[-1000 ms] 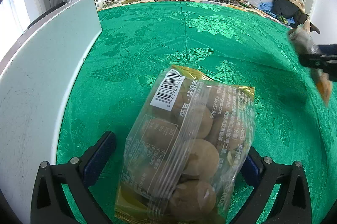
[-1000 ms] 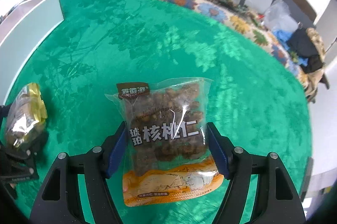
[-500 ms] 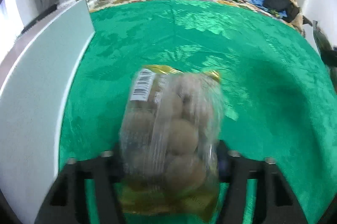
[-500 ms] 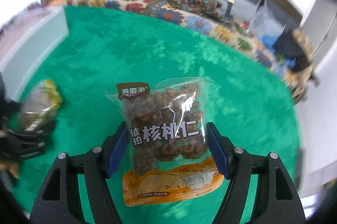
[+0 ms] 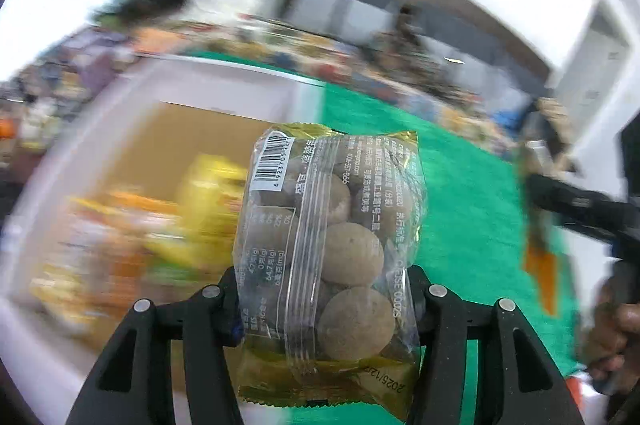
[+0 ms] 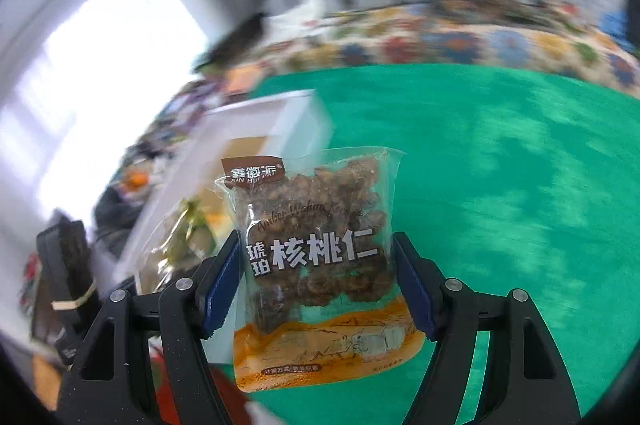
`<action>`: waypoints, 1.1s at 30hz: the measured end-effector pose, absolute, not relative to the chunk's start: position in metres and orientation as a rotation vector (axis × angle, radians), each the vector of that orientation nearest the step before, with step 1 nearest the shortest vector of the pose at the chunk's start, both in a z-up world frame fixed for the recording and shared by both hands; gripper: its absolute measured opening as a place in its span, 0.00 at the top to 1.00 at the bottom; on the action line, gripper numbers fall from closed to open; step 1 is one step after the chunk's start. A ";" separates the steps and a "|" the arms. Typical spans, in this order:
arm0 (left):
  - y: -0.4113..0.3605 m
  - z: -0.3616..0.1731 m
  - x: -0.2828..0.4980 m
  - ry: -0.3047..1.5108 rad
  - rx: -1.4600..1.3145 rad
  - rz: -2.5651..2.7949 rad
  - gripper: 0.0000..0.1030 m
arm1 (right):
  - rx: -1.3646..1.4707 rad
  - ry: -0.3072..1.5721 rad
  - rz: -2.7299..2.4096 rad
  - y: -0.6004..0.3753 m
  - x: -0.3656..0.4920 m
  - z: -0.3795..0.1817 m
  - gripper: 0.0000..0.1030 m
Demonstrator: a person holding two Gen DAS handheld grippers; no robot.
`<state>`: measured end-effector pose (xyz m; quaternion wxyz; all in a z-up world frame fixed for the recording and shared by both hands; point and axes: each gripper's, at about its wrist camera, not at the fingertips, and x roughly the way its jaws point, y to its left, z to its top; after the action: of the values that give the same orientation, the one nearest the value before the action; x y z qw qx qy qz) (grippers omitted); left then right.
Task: Organize snacks
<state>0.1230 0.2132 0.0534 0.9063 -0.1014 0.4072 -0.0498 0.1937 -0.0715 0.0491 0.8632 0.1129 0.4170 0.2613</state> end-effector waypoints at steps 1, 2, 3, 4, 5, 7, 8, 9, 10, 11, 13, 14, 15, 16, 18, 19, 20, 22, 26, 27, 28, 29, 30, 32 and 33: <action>0.237 0.053 0.121 0.846 -0.183 -0.035 0.44 | 0.231 0.879 0.601 -0.045 0.193 0.053 0.28; 0.254 0.050 0.120 0.855 -0.168 0.018 0.44 | 0.223 0.883 0.656 -0.016 0.192 0.056 0.28; 0.273 0.045 0.119 0.870 -0.153 0.075 0.42 | 0.214 0.886 0.694 0.008 0.190 0.056 0.28; 0.295 0.035 0.119 0.895 -0.136 0.141 0.41 | 0.202 0.890 0.727 0.031 0.189 0.056 0.28; 0.306 0.029 0.120 0.910 -0.130 0.169 0.41 | 0.187 0.894 0.761 0.062 0.188 0.055 0.27; 0.331 0.012 0.117 0.958 -0.116 0.245 0.36 | 0.173 0.901 0.804 0.101 0.188 0.049 0.24; 0.340 0.005 0.114 0.977 -0.123 0.273 0.35 | 0.163 0.924 0.824 0.124 0.189 0.042 0.23; 0.346 0.001 0.111 0.982 -0.133 0.288 0.32 | 0.157 0.956 0.833 0.136 0.192 0.035 0.21; 0.351 -0.001 0.106 0.967 -0.143 0.299 0.26 | 0.149 0.998 0.840 0.147 0.195 0.027 0.21; 0.352 -0.001 0.101 0.945 -0.147 0.308 0.22 | 0.143 1.035 0.847 0.157 0.197 0.020 0.21; 0.354 0.005 0.087 0.877 -0.125 0.333 0.08 | 0.134 1.030 0.861 0.164 0.194 0.013 0.21; 0.352 0.007 0.084 0.847 -0.104 0.347 0.06 | 0.103 0.989 0.860 0.166 0.189 0.014 0.21; 0.354 0.008 0.086 0.835 -0.091 0.357 0.05 | 0.071 0.962 0.852 0.168 0.185 0.015 0.21; 0.353 0.009 0.087 0.828 -0.075 0.369 0.05 | 0.043 0.942 0.844 0.172 0.183 0.017 0.21; 0.355 0.016 0.089 0.823 -0.063 0.401 0.05 | 0.001 0.888 0.830 0.173 0.182 0.024 0.21; 0.354 0.021 0.087 0.812 -0.055 0.428 0.05 | -0.017 0.844 0.818 0.169 0.177 0.032 0.21; 0.353 0.028 0.085 0.799 -0.042 0.455 0.05 | -0.041 0.747 0.791 0.164 0.167 0.045 0.22; 0.349 0.042 0.084 0.778 -0.018 0.493 0.02 | -0.066 0.581 0.739 0.150 0.149 0.069 0.21; 0.339 0.060 0.072 0.747 -0.049 0.507 0.00 | -0.066 0.678 0.696 0.145 0.141 0.070 0.17; 0.338 0.062 0.069 0.749 -0.078 0.489 0.00 | -0.084 0.753 0.698 0.148 0.143 0.064 0.18; 0.336 0.063 0.069 0.762 -0.092 0.476 0.00 | -0.093 0.770 0.687 0.149 0.142 0.059 0.18; 0.334 0.064 0.068 0.773 -0.099 0.457 0.00 | -0.114 0.766 0.669 0.149 0.138 0.055 0.18; 0.332 0.065 0.066 0.775 -0.097 0.441 0.00 | -0.132 0.752 0.649 0.150 0.134 0.053 0.18; 0.328 0.066 0.061 0.782 -0.070 0.446 0.00 | -0.159 0.750 0.605 0.149 0.130 0.046 0.18; 0.326 0.065 0.061 0.796 -0.060 0.448 0.00 | -0.157 0.760 0.597 0.146 0.127 0.044 0.18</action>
<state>0.0605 0.3262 0.0648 0.8970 -0.0291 0.3842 0.2165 0.1271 0.1457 0.0440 0.8825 -0.0754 0.3651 0.2868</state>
